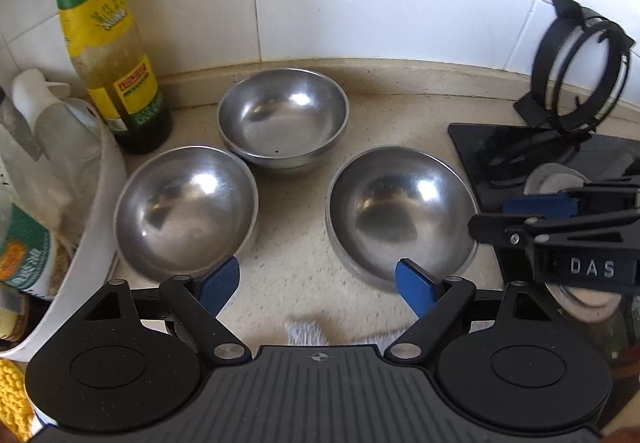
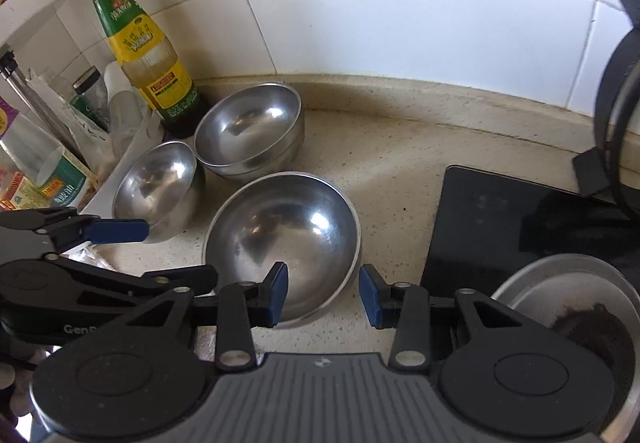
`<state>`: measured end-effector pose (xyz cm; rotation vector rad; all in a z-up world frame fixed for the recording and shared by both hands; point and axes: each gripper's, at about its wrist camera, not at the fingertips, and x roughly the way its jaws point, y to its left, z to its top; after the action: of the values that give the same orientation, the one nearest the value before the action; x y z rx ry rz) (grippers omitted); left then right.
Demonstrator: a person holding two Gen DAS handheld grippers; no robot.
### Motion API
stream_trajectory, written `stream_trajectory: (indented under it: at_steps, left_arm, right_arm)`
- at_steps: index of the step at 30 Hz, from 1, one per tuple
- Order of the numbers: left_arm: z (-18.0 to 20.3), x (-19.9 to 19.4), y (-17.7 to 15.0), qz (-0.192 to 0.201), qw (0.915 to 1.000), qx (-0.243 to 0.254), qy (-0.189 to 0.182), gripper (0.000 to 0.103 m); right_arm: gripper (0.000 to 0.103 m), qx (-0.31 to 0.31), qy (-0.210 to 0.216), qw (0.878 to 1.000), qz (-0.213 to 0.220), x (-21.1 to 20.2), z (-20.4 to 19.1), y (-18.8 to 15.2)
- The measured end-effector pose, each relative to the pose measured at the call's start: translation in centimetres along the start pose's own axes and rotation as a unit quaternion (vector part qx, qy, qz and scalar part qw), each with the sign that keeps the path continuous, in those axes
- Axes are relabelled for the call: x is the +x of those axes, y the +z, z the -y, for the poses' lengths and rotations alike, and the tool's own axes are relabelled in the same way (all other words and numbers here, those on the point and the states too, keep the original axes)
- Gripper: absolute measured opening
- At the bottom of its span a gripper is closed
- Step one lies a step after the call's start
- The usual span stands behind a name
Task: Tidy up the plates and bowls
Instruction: 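Move the left gripper to the large steel bowl and close on its rim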
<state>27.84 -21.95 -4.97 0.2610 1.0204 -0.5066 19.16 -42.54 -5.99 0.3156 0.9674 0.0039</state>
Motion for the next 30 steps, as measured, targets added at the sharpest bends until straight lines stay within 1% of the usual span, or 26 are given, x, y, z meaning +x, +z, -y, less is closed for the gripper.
stream_trajectory:
  at_steps: [4,7,10,12,14,16,17,18,21,26,30]
  left_arm:
    - [0.4,1.6,0.8,-0.014,0.9999,-0.001,-0.001,0.087]
    - [0.5,2.7,1.2,-0.022,0.9997,-0.002,-0.003,0.084]
    - [0.4,3.9,1.5,-0.029,0.9996,-0.003,-0.006,0.072]
    - [0.2,4.8,1.6,-0.040,0.9991,-0.007,-0.015,0.056]
    - [0.1,5.4,1.5,-0.049,0.9985,-0.009,-0.024,0.050]
    - [0.1,5.7,1.3,-0.052,0.9982,-0.005,-0.030,0.046]
    - [0.2,5.7,1.2,-0.052,0.9981,0.000,-0.033,0.040]
    - [0.3,5.7,1.0,-0.053,0.9979,0.004,-0.037,0.036]
    - [0.7,5.2,0.5,-0.051,0.9981,0.021,-0.027,0.036]
    - [0.5,3.6,-1.0,-0.051,0.9979,0.029,-0.029,0.038]
    - [0.1,2.4,-1.9,-0.043,0.9981,0.032,-0.030,0.040]
  right_arm:
    - [0.043,0.006,0.002,1.000,-0.011,1.3,0.7,0.5]
    - [0.043,0.017,0.020,0.999,-0.025,2.2,1.2,0.7]
    - [0.040,0.015,0.023,0.999,-0.039,3.3,1.3,0.6]
    - [0.037,0.018,0.027,0.998,-0.045,3.7,1.4,0.5]
    - [0.034,0.015,0.033,0.998,-0.051,3.8,1.2,0.2]
    - [0.033,0.006,0.038,0.998,-0.058,3.7,0.7,-0.2]
    - [0.033,0.003,0.039,0.997,-0.060,3.6,0.5,-0.4]
    - [0.033,0.000,0.041,0.997,-0.063,3.5,0.3,-0.6]
    - [0.033,-0.003,0.051,0.996,-0.069,3.0,-0.1,-1.4]
    - [0.033,-0.016,0.063,0.995,-0.070,1.5,-1.2,-2.2]
    - [0.033,-0.017,0.054,0.995,-0.078,2.1,-1.5,-2.5]
